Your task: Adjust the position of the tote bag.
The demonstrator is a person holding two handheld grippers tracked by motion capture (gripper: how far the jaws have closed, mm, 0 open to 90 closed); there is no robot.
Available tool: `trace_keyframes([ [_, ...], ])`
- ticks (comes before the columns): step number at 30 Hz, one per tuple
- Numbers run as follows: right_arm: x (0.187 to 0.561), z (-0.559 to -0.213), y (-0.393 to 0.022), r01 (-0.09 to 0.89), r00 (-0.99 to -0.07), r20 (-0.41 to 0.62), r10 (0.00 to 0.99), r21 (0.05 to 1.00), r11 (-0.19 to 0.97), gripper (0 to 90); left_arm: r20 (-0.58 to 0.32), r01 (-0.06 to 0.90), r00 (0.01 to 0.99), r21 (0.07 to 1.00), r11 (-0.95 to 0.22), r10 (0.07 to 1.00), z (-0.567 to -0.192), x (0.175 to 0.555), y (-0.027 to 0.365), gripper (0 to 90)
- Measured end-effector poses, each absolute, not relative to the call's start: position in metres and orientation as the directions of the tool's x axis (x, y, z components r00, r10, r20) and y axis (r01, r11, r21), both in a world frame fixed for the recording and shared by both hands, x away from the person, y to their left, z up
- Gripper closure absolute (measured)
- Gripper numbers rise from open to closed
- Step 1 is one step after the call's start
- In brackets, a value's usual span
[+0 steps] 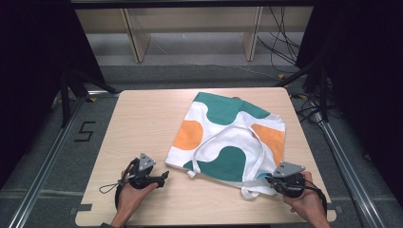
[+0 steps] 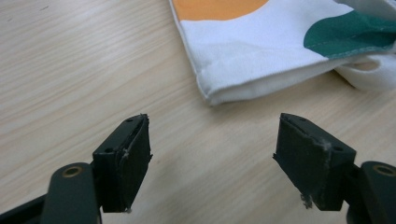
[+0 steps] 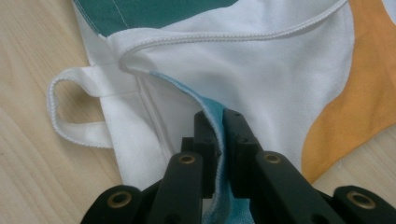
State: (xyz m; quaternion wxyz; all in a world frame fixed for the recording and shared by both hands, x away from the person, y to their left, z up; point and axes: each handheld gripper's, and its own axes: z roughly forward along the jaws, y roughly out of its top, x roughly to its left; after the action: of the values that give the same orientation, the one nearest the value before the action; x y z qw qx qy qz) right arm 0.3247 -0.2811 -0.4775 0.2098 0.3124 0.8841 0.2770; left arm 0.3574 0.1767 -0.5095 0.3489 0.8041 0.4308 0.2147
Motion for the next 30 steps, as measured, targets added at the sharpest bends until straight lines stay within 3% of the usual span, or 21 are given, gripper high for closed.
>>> trace_keyframes([
  [6, 0.326, -0.479, -0.282, 0.441, -0.716, -0.195, 0.671, 0.619, 0.650, 82.9, 0.030, 0.549, 0.535, 0.747, -0.374, 0.844, -0.517, 0.375, 0.161, 27.5],
  [12, 0.327, -0.480, -0.283, 0.460, -0.708, -0.175, 0.684, 0.620, 0.635, 78.7, 0.069, 0.542, 0.537, 0.735, -0.407, 0.841, -0.519, 0.385, 0.153, 27.2],
  [16, 0.328, -0.482, -0.283, 0.471, -0.698, -0.169, 0.696, 0.624, 0.624, 75.1, 0.087, 0.510, 0.547, 0.754, -0.413, 0.833, -0.517, 0.388, 0.148, 31.2],
  [18, 0.329, -0.482, -0.284, 0.473, -0.696, -0.170, 0.697, 0.623, 0.623, 71.9, 0.141, 0.471, 0.570, 0.751, -0.463, 0.809, -0.516, 0.391, 0.141, 36.3],
  [22, 0.330, -0.485, -0.283, 0.489, -0.685, -0.161, 0.710, 0.621, 0.612, 68.8, 0.154, 0.465, 0.573, 0.748, -0.473, 0.805, -0.517, 0.395, 0.137, 37.3],
  [25, 0.331, -0.485, -0.284, 0.489, -0.683, -0.160, 0.713, 0.624, 0.609, 68.0, 0.149, 0.453, 0.586, 0.755, -0.474, 0.797, -0.517, 0.398, 0.141, 51.2],
  [30, 0.331, -0.486, -0.283, 0.487, -0.677, -0.173, 0.715, 0.623, 0.612, 67.3, 0.177, 0.436, 0.597, 0.747, -0.502, 0.783, -0.513, 0.394, 0.137, 52.5],
])
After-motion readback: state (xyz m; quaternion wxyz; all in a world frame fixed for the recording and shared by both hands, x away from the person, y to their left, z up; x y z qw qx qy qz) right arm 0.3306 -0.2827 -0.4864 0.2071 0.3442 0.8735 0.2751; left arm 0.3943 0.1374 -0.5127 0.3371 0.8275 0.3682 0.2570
